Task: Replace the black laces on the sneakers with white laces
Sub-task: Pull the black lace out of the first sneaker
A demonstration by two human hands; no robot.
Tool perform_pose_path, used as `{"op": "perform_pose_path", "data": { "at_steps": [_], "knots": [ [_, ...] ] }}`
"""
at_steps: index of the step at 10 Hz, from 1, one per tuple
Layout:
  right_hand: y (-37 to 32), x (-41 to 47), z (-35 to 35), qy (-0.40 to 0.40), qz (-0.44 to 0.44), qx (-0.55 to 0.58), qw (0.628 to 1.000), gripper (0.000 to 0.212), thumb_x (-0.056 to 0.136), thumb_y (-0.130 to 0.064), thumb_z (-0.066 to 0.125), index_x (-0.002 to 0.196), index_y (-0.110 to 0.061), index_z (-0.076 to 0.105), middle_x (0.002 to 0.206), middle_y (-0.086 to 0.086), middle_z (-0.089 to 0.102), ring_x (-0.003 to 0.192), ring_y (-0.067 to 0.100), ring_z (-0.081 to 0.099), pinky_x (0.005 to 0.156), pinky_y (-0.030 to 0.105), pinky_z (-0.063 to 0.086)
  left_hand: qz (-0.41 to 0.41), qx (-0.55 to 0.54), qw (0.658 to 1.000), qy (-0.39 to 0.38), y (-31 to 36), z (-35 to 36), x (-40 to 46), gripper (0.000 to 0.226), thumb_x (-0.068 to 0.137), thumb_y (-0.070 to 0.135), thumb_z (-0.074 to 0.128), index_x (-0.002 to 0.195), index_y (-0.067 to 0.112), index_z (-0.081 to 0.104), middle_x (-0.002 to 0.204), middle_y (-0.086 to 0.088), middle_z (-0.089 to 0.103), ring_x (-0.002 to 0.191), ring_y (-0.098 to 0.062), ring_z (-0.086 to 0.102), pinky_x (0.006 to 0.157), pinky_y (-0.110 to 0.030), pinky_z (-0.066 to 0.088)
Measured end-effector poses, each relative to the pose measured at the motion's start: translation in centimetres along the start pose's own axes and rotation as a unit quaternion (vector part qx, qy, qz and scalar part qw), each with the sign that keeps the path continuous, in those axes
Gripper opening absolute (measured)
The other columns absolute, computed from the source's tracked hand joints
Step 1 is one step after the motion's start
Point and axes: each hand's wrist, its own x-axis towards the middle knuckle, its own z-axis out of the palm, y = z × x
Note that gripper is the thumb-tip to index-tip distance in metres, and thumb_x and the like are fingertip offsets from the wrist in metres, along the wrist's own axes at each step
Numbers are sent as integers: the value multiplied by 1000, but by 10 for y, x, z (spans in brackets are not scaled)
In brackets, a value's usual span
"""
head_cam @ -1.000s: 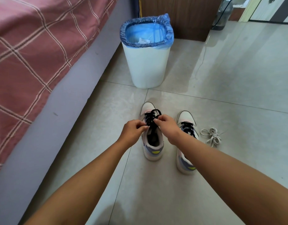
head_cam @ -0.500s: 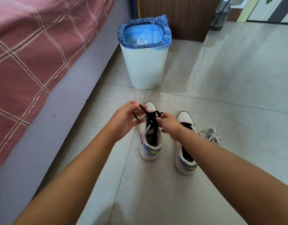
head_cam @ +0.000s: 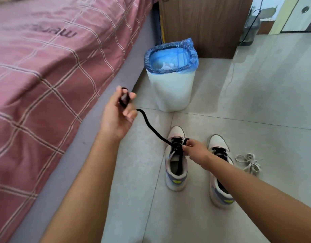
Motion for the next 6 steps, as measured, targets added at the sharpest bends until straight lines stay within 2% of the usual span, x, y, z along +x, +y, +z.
{"op": "perform_pose_path", "data": {
  "at_steps": [1,2,3,4,5,6],
  "knots": [
    [-9,-3,2,-13,-17,-3,1000,26,94,-15,52,70,-18,44,86,11,54,87,28,57,73,32,38,-29,562,826,-23,-34,-12,1,27,96,37,49,116,22,59,108,-6,65,61,-15,58,57,-23,48],
    [-11,-6,1,-26,-17,6,999,26,95,-16,51,70,-19,43,85,9,52,84,21,50,74,32,39,-205,870,408,-184,-87,-43,-15,57,85,55,58,134,27,47,126,-1,58,111,-18,56,87,-29,43],
    [-8,-7,-2,-26,-8,15,1000,25,95,-18,51,71,-19,43,87,10,52,84,20,50,74,32,39,-207,839,467,-190,-98,-54,-22,33,90,50,54,103,22,64,94,0,64,84,-17,58,69,-26,40],
    [-6,-11,-5,-31,1,28,999,25,96,-19,51,72,-18,43,88,10,51,86,19,49,74,33,39,-139,691,707,-58,-86,-62,-12,31,96,38,48,76,17,61,76,0,58,74,-20,52,66,-31,42],
    [-8,-14,-5,-45,2,37,998,23,96,-17,51,73,-17,44,89,10,50,86,19,47,74,32,39,-102,715,691,-44,-88,-64,-1,25,95,41,47,95,21,62,99,-1,61,91,-21,57,83,-38,46],
    [-14,-18,-7,-64,0,58,996,22,96,-14,50,75,-17,46,92,10,50,86,18,46,68,27,38,-106,741,641,-169,-120,-47,-4,35,94,36,51,128,28,54,130,-2,51,121,-21,48,101,-42,39]
  ]
}}
